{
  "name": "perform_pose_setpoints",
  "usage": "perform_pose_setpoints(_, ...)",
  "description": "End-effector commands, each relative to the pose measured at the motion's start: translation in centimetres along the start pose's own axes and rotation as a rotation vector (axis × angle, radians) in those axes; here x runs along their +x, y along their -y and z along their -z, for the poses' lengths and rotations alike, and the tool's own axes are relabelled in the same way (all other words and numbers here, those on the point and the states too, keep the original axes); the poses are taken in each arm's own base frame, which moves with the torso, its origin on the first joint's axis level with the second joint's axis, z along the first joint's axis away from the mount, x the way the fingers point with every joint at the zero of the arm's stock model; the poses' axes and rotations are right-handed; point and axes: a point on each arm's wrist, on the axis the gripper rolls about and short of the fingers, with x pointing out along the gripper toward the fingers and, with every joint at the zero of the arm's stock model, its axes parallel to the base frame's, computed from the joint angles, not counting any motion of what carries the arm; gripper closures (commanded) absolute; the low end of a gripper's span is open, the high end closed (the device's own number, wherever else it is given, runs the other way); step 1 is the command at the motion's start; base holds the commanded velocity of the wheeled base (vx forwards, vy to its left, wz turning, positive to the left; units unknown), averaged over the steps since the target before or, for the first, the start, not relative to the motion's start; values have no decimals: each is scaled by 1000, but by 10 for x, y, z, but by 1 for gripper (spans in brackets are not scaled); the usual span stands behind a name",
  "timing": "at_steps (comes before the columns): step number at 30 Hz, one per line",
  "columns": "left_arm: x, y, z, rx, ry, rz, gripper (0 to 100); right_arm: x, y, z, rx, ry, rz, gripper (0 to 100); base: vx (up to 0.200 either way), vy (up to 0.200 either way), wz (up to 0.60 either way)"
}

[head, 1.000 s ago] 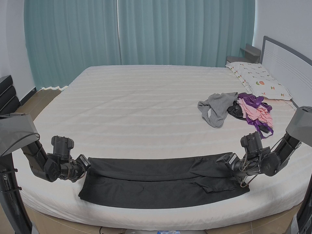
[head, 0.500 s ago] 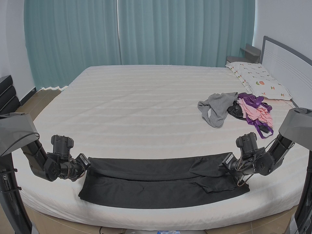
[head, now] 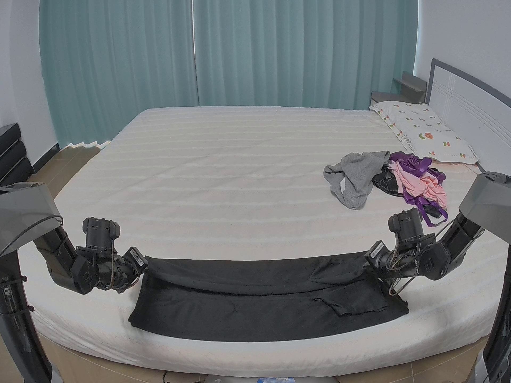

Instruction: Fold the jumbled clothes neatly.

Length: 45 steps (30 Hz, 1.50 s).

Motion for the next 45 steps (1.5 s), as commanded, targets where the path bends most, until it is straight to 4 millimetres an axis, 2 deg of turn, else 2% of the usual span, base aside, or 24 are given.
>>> perform_pose_setpoints(1, -3, 10, -11, -8, 39, 38, 100, -4, -15, -13, 8, 44, -52, 100, 0, 0, 0)
perform_pose_setpoints(2, -2, 17, -18, -22, 61, 61, 100, -4, -25, -19, 8, 67, -85, 100, 0, 0, 0)
perform_pose_setpoints(8, 0, 35, -38, -30, 136, 120, 100, -8, -55, -45, 19, 149, -199, 100, 0, 0, 0)
perform_pose_setpoints(10, 0, 42, -54, -38, 185, 152, 100, -10, -69, -59, 24, 191, -252, 100, 0, 0, 0)
perform_pose_setpoints(12, -1, 44, -62, -43, 209, 167, 100, -11, -74, -63, 20, 204, -272, 100, 0, 0, 0)
perform_pose_setpoints(15, -2, 44, -63, -44, 212, 169, 100, -12, -74, -65, 11, 215, -282, 100, 0, 0, 0)
perform_pose_setpoints(23, 1, 30, -49, -38, 197, 155, 100, -10, -54, -54, -27, 195, -236, 100, 0, 0, 0)
perform_pose_setpoints(24, 0, 25, -42, -33, 198, 164, 100, -8, -44, -48, -39, 182, -214, 100, 0, 0, 0)
perform_pose_setpoints(25, 0, 25, -42, -33, 198, 164, 100, -8, -44, -48, -39, 182, -214, 100, 0, 0, 0)
perform_pose_setpoints(27, -2, 17, -33, -10, 188, 164, 100, -6, -28, -38, -71, 160, -184, 100, 0, 0, 0)
perform_pose_setpoints(31, -6, 4, -20, 64, 153, 116, 100, -8, -10, -28, -110, 153, -168, 100, 0, 0, 0)
perform_pose_setpoints(38, -9, -8, -6, 87, 104, 74, 100, -5, 10, -16, -168, 118, -122, 100, 0, 0, 0)
perform_pose_setpoints(45, -7, -19, 9, 86, 43, 30, 100, 10, 30, -3, -210, 45, -53, 100, 0, 0, 0)
